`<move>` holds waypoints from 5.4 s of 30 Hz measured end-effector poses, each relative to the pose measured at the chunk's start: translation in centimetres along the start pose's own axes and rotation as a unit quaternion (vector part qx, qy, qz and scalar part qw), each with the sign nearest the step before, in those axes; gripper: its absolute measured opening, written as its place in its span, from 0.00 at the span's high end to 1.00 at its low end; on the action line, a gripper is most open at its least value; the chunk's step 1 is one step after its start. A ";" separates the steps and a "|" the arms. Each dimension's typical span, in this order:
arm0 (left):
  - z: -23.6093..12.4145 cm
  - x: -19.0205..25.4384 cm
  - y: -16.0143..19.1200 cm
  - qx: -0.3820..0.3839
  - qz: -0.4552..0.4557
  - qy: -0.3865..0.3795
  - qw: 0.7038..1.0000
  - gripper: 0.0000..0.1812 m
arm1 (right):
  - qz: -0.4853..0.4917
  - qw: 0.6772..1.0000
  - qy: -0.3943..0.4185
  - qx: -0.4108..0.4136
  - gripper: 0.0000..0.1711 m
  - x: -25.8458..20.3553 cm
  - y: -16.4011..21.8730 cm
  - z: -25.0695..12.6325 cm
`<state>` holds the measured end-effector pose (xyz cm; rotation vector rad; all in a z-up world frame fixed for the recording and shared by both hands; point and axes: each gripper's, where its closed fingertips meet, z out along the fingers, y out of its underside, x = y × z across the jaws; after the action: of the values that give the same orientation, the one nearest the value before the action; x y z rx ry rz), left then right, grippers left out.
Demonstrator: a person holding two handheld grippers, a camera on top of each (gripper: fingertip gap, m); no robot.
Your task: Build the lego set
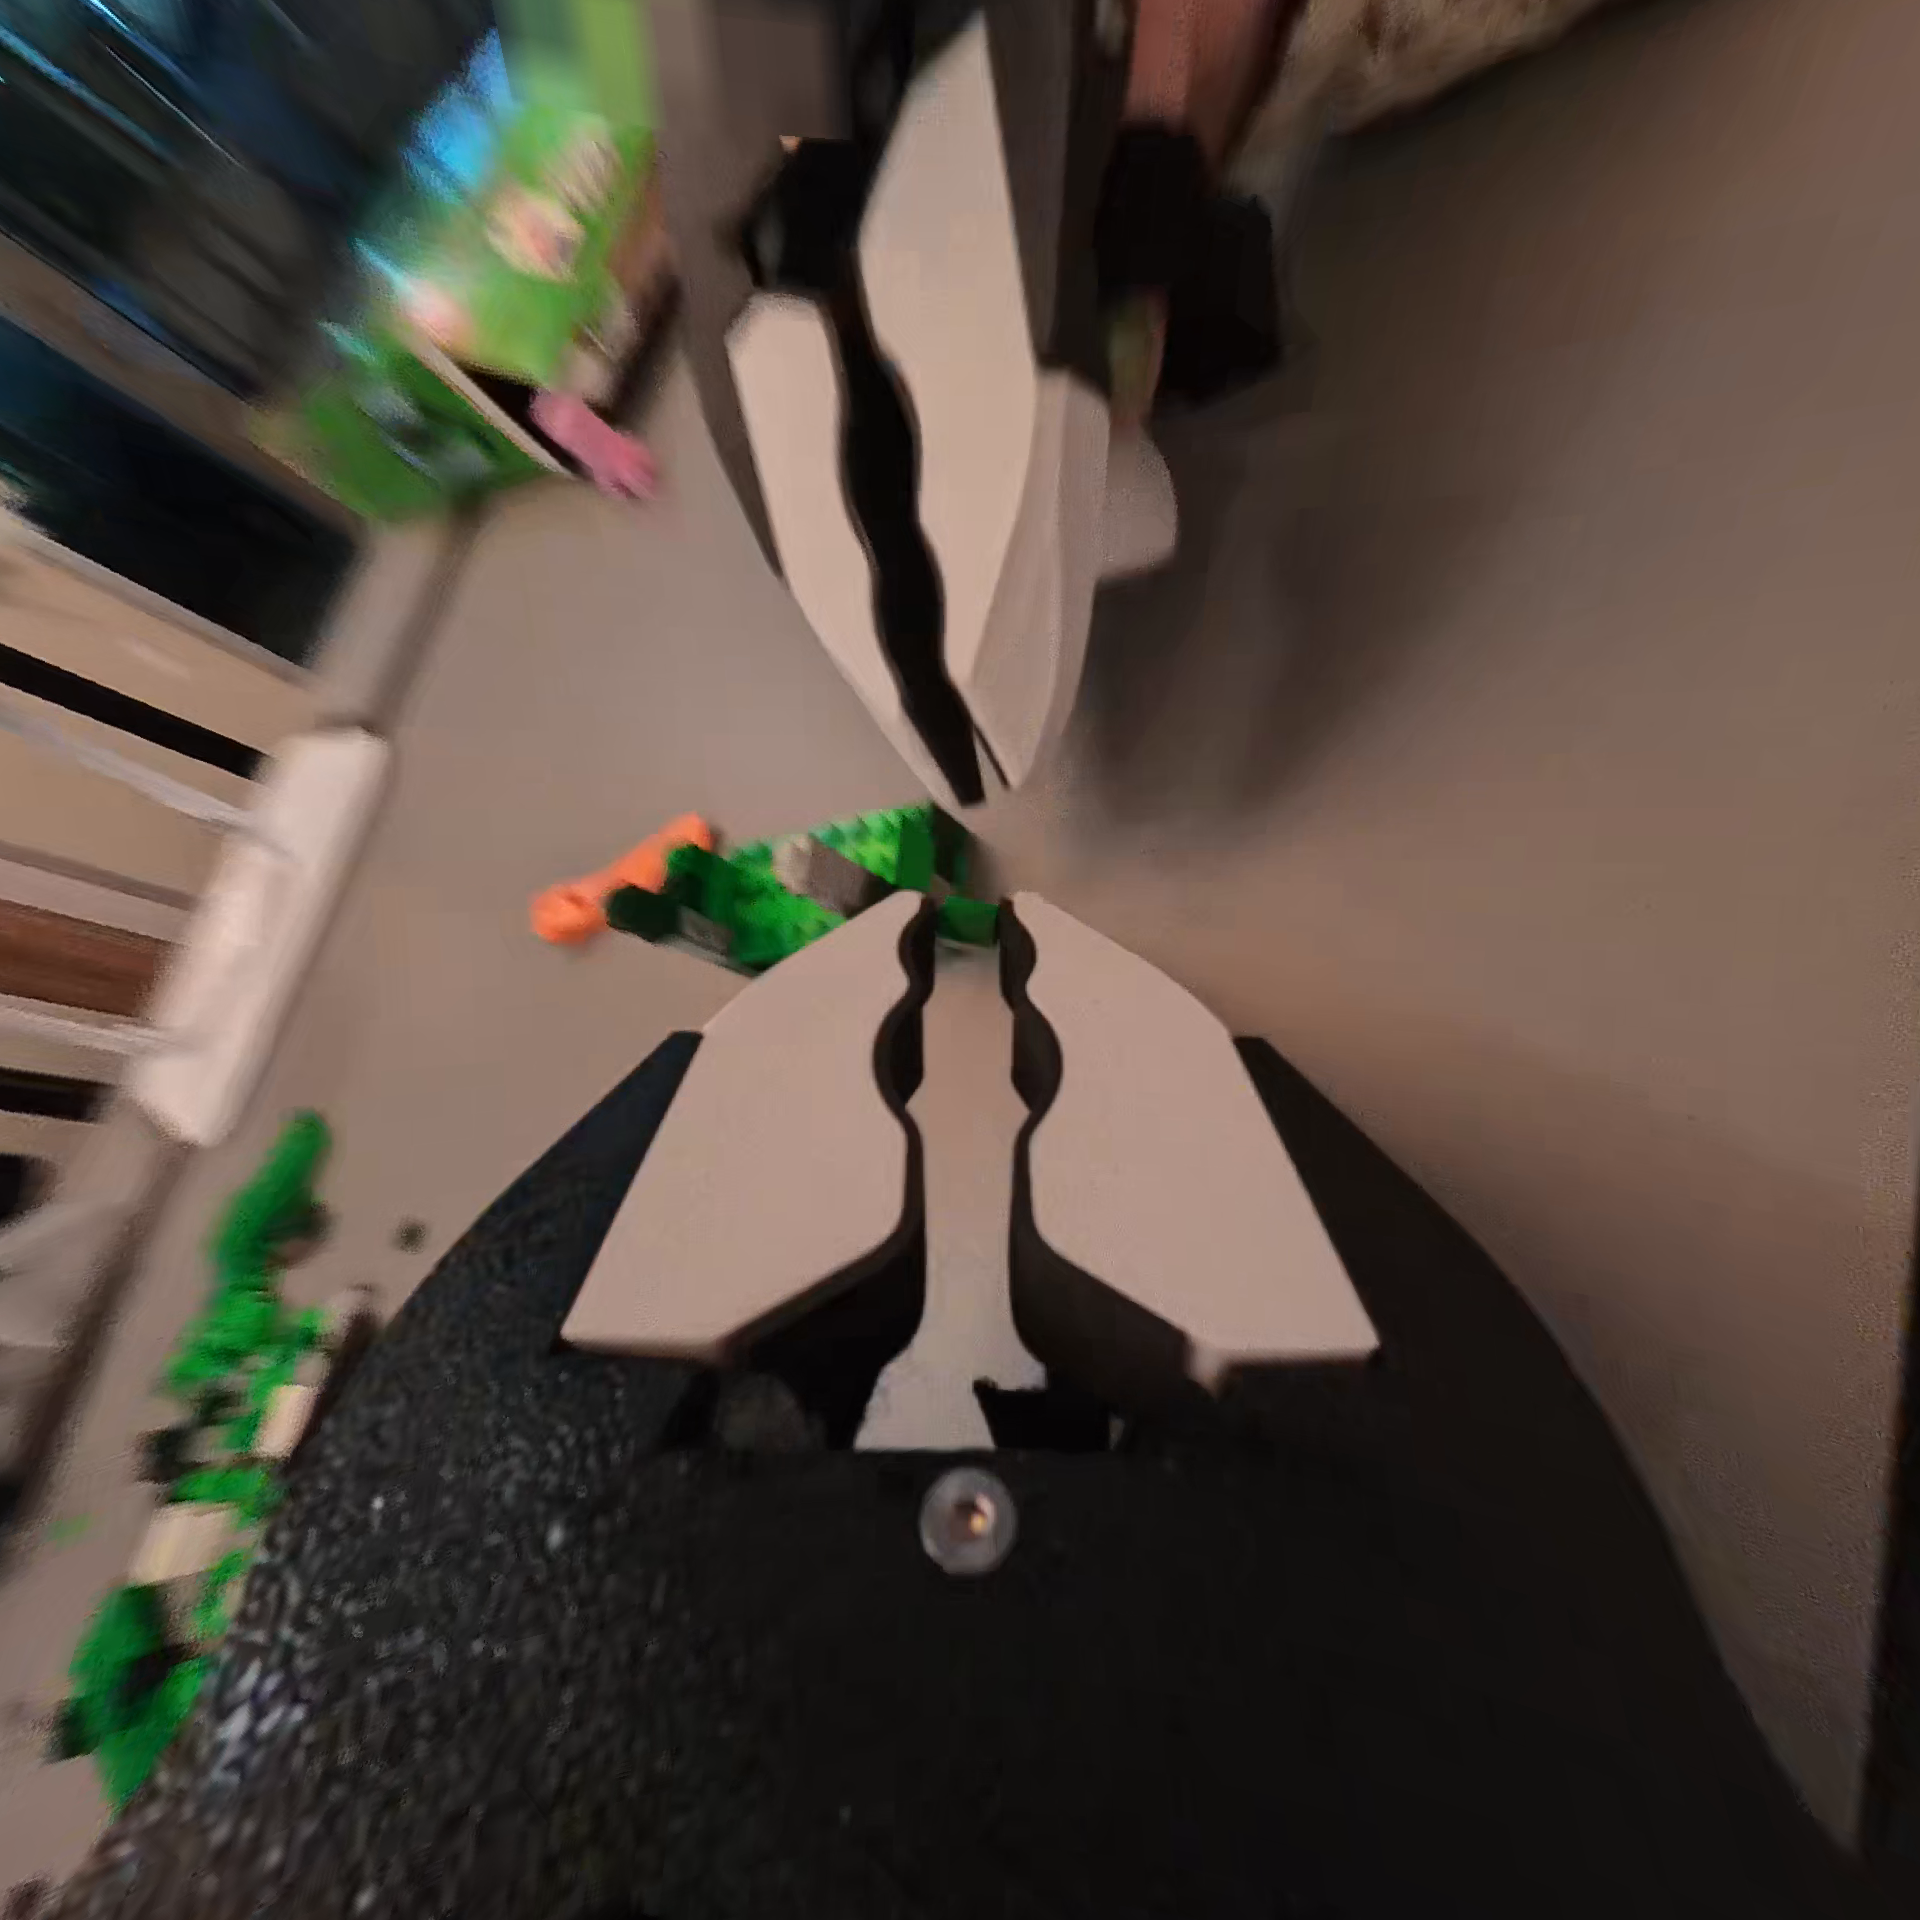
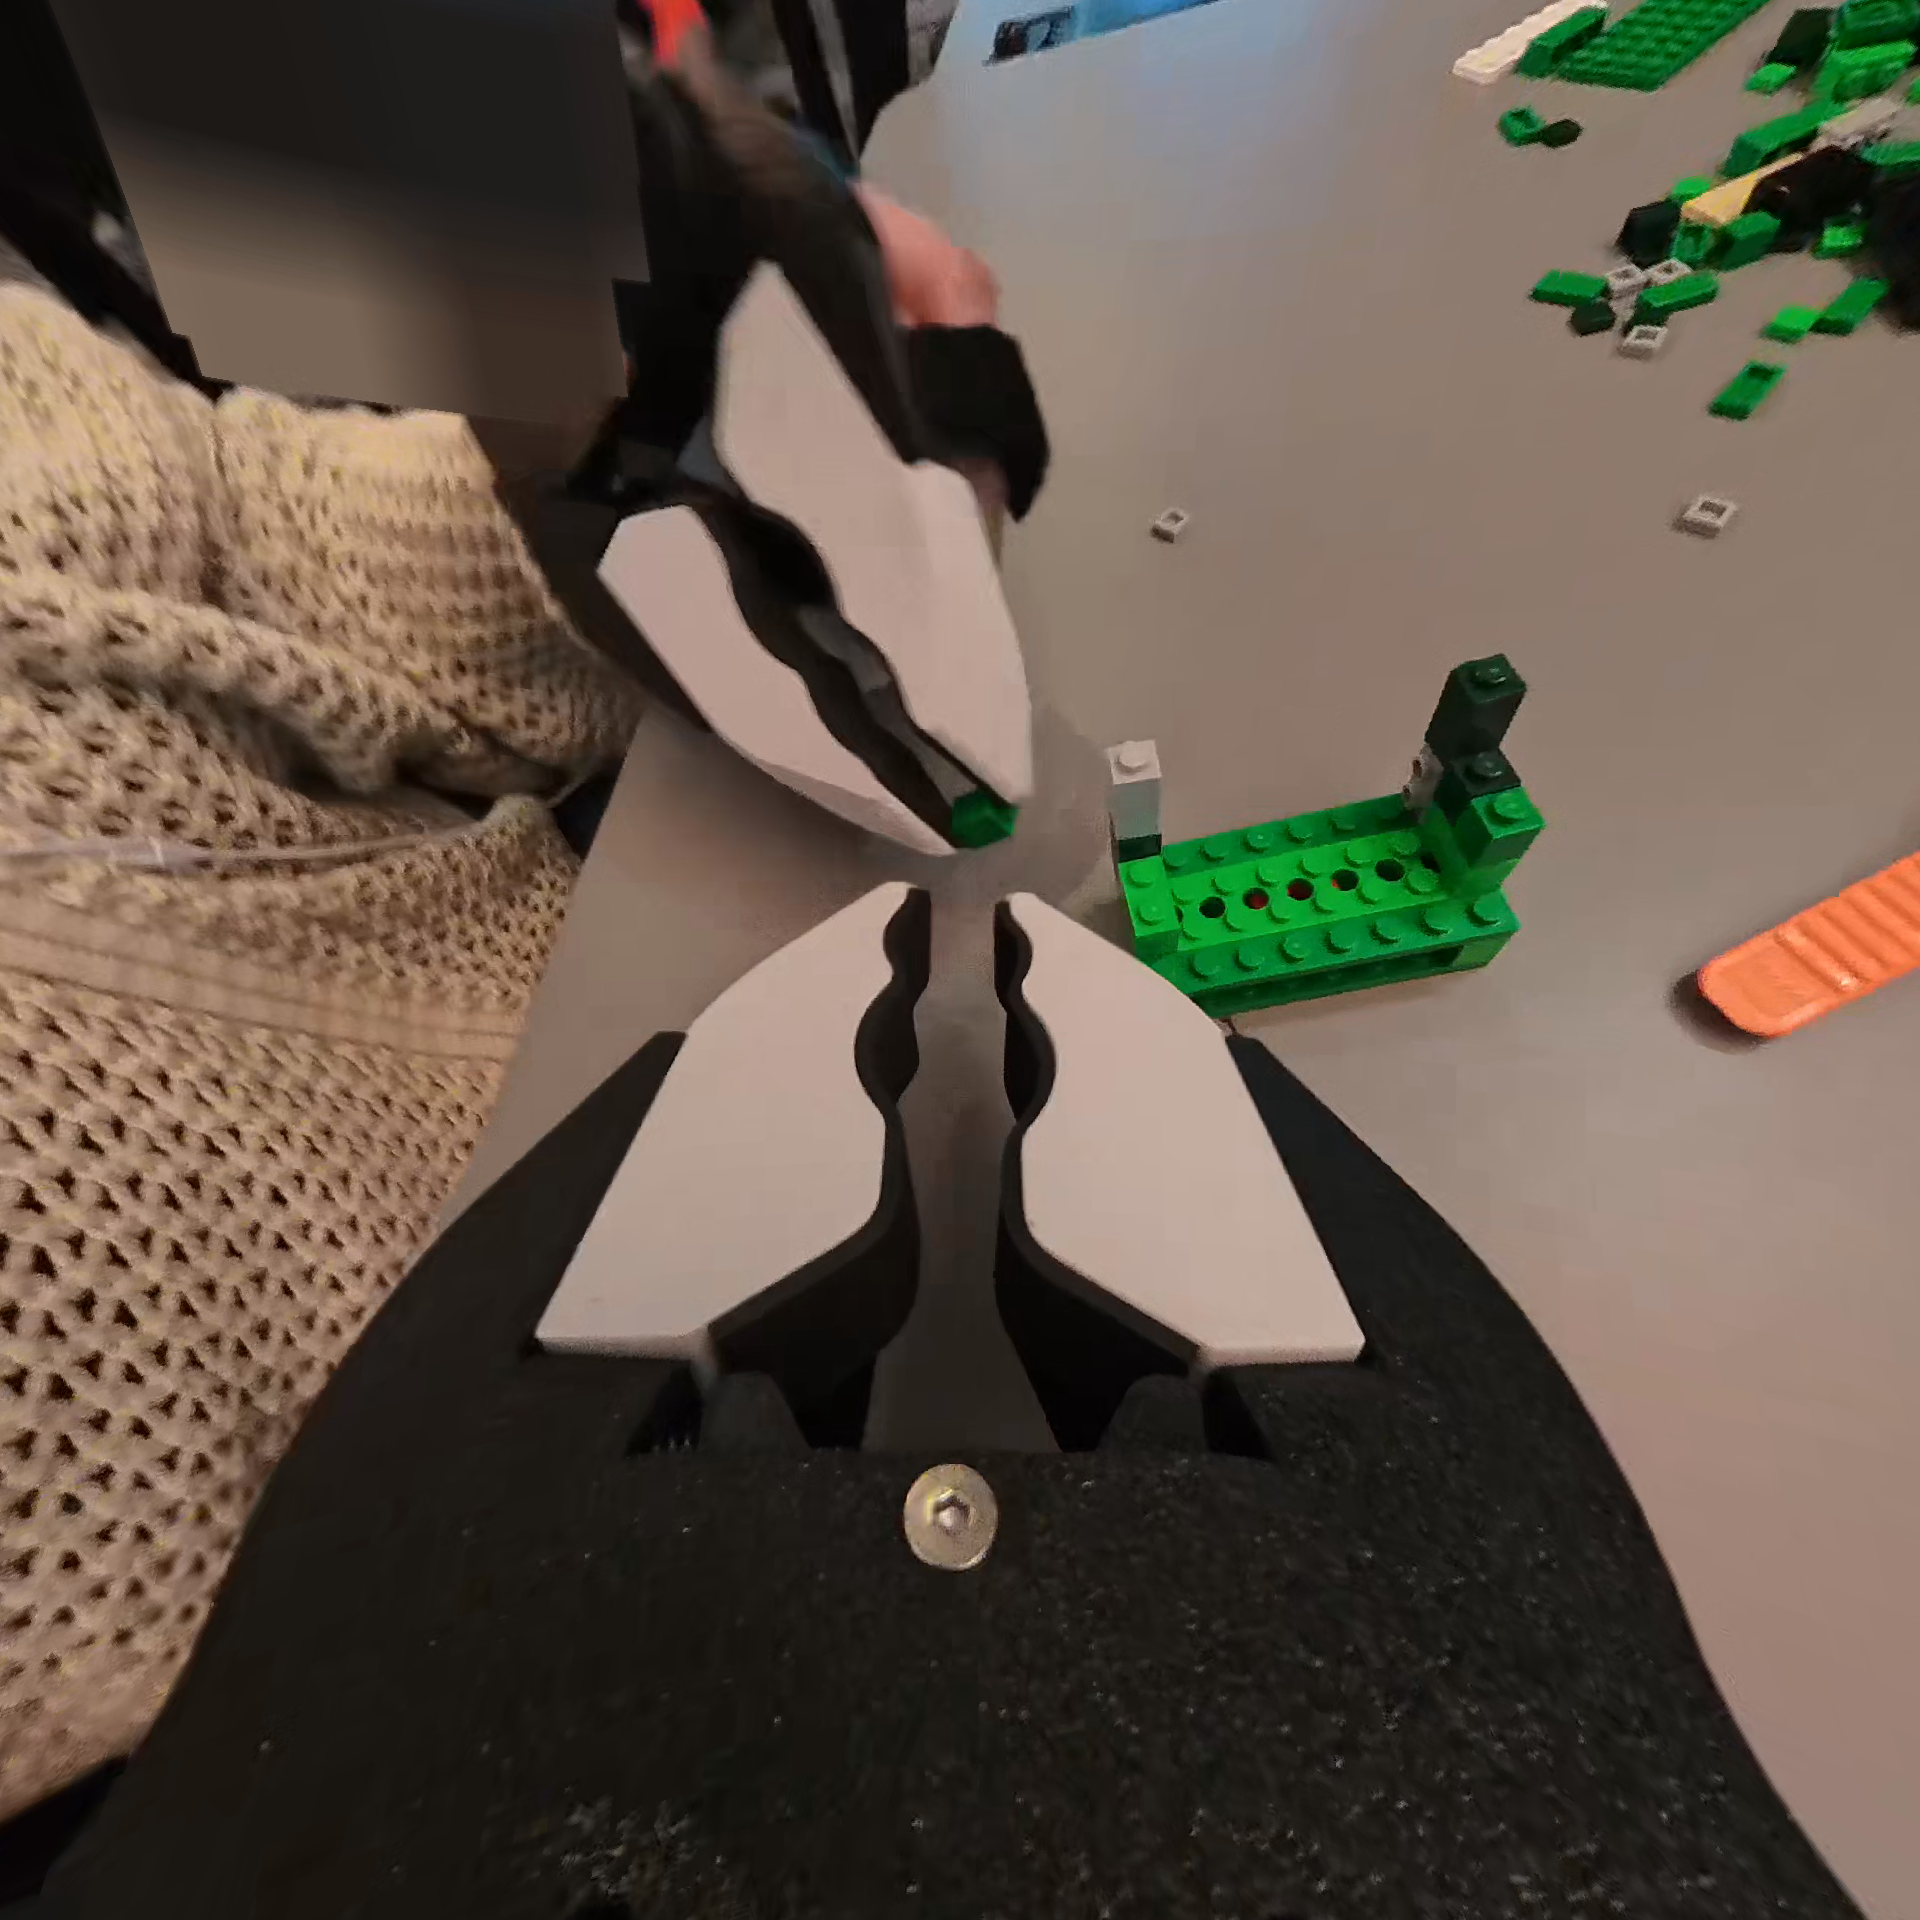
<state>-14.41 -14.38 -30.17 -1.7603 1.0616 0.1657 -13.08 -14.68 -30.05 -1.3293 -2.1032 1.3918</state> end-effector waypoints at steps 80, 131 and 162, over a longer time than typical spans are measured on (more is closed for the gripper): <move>1.8 -2.0 1.0 0.052 -0.151 0.144 0.977 0.96 | -0.141 0.990 -0.008 -0.024 0.95 3.6 -0.4 0.4; -2.2 -6.6 0.4 0.153 -0.234 -0.051 0.959 0.96 | -0.111 0.993 0.025 -0.042 0.92 5.9 -0.2 -0.2; -2.6 -5.6 -0.4 0.145 -0.149 -0.115 0.971 0.96 | -0.054 0.971 0.117 -0.203 0.88 3.4 3.5 -6.5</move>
<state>-18.46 -13.23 -25.58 -1.5671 0.6122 0.0232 -8.74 -7.82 -30.56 -1.4133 -2.3295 0.7397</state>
